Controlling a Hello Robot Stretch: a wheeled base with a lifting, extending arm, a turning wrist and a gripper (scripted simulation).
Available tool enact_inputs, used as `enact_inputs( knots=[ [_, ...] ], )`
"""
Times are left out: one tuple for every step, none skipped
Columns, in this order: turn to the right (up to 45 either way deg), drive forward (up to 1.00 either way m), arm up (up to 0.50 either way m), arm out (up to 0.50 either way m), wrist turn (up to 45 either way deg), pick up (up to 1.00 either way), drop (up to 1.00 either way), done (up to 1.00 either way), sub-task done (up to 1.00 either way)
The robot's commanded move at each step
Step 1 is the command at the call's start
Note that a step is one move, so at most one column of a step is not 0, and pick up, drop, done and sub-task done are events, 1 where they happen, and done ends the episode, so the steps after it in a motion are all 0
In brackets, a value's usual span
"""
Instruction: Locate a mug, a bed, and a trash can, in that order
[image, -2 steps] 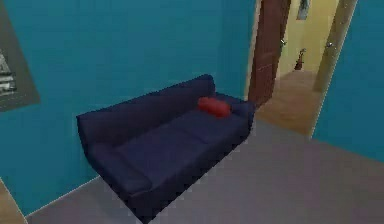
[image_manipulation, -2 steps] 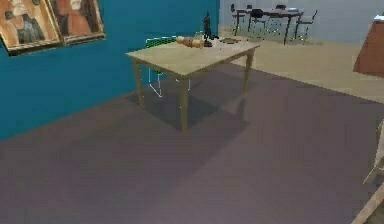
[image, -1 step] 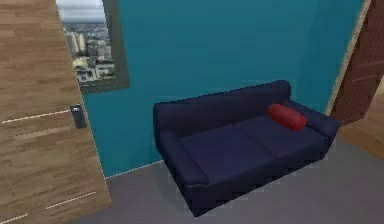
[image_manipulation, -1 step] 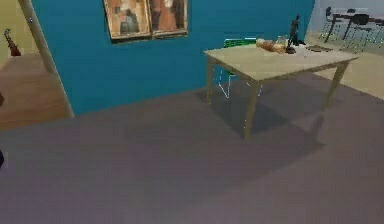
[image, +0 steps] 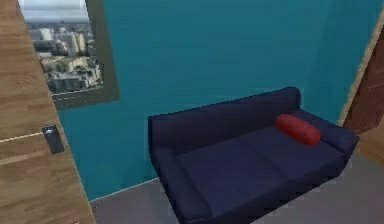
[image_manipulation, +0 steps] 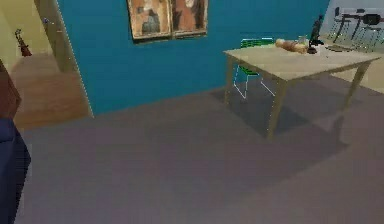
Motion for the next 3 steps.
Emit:
enact_inputs(
  knots=[
    [45.0,0.0,0.0,0.0,0.0,0.0,0.0,0.0,0.0],
    [45.0,0.0,0.0,0.0,0.0,0.0,0.0,0.0,0.0],
    [3.0,0.0,0.0,0.0,0.0,0.0,0.0,0.0,0.0]
  ],
)
